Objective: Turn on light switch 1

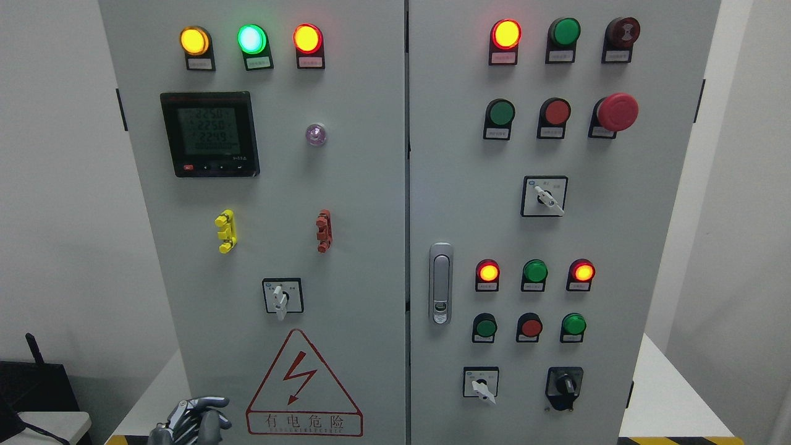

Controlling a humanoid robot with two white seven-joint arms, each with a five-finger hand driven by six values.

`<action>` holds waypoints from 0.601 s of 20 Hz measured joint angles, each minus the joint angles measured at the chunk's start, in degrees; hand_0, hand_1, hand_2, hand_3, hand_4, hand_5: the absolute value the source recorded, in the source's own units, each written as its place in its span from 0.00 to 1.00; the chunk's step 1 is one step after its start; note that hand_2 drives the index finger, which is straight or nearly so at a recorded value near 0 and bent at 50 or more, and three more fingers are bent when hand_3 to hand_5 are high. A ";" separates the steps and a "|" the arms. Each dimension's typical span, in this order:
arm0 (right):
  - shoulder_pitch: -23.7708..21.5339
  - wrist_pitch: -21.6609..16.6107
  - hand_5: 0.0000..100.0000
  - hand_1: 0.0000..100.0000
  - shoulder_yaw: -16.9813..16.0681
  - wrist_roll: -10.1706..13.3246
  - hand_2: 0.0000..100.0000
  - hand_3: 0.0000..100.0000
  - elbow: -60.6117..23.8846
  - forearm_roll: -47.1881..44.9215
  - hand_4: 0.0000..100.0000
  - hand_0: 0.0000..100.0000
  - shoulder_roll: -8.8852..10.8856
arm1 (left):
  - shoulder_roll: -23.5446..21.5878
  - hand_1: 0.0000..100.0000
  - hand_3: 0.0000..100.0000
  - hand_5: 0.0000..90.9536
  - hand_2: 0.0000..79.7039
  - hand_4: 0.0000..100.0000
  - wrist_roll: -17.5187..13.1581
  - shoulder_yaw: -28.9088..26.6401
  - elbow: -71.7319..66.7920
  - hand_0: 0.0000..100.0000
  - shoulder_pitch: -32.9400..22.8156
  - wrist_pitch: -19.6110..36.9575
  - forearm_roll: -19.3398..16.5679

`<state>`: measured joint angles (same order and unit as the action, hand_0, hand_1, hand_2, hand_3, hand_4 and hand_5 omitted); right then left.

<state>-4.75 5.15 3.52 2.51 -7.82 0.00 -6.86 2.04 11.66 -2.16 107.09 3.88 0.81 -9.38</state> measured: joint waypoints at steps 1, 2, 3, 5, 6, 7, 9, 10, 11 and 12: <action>0.00 0.00 0.00 0.39 0.00 0.00 0.00 0.00 0.00 0.00 0.00 0.12 0.00 | 0.22 0.32 0.73 0.92 0.58 0.81 0.59 0.79 0.04 0.00 0.61 -1.15 -0.32; 0.00 0.00 0.00 0.39 0.00 0.00 0.00 0.00 0.00 0.00 0.00 0.12 0.00 | 0.43 0.34 0.73 0.92 0.58 0.81 1.36 1.51 0.10 0.00 1.23 -2.81 -0.66; 0.00 0.00 0.00 0.39 0.00 0.00 0.00 0.00 0.00 0.00 0.00 0.12 0.00 | 0.64 0.35 0.73 0.92 0.58 0.82 2.33 2.20 0.13 0.00 1.89 -4.00 -0.90; 0.00 0.00 0.00 0.39 0.00 0.00 0.00 0.00 0.00 0.00 0.00 0.12 0.00 | 1.09 0.37 0.73 0.93 0.58 0.82 4.48 3.61 0.21 0.00 3.20 -6.79 -1.29; 0.00 0.00 0.00 0.39 0.00 0.00 0.00 0.00 0.00 0.00 0.00 0.12 0.00 | 1.32 0.38 0.73 0.93 0.58 0.82 5.41 4.28 0.24 0.00 3.91 -8.21 -1.43; 0.00 0.00 0.00 0.39 0.00 0.00 0.00 0.00 0.00 0.00 0.00 0.12 0.00 | 1.52 0.38 0.73 0.93 0.58 0.82 6.43 4.86 0.25 0.02 4.59 -9.77 -1.57; 0.00 0.00 0.00 0.39 0.00 0.00 0.00 0.00 0.00 0.00 0.00 0.12 0.00 | 1.88 0.38 0.73 0.94 0.57 0.82 7.39 5.96 0.29 0.05 5.74 -11.81 -1.74; 0.00 0.00 0.00 0.39 0.00 0.00 0.00 0.00 0.00 0.00 0.00 0.12 0.00 | 2.08 0.38 0.72 0.94 0.57 0.82 7.73 6.49 0.31 0.08 6.33 -12.52 -1.81; 0.00 0.00 0.00 0.39 0.00 0.00 0.00 0.00 0.00 0.00 0.00 0.12 0.00 | 2.25 0.37 0.73 0.94 0.57 0.82 8.03 6.97 0.33 0.09 6.87 -13.01 -1.86; 0.00 0.00 0.00 0.39 0.00 0.00 0.00 0.00 0.00 0.00 0.00 0.12 0.00 | 2.41 0.38 0.73 0.94 0.57 0.82 8.31 7.41 0.34 0.10 7.39 -13.76 -1.90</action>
<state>-4.75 5.15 3.52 2.51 -7.82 0.00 -6.86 4.45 19.97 5.25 107.44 11.27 -12.95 -11.28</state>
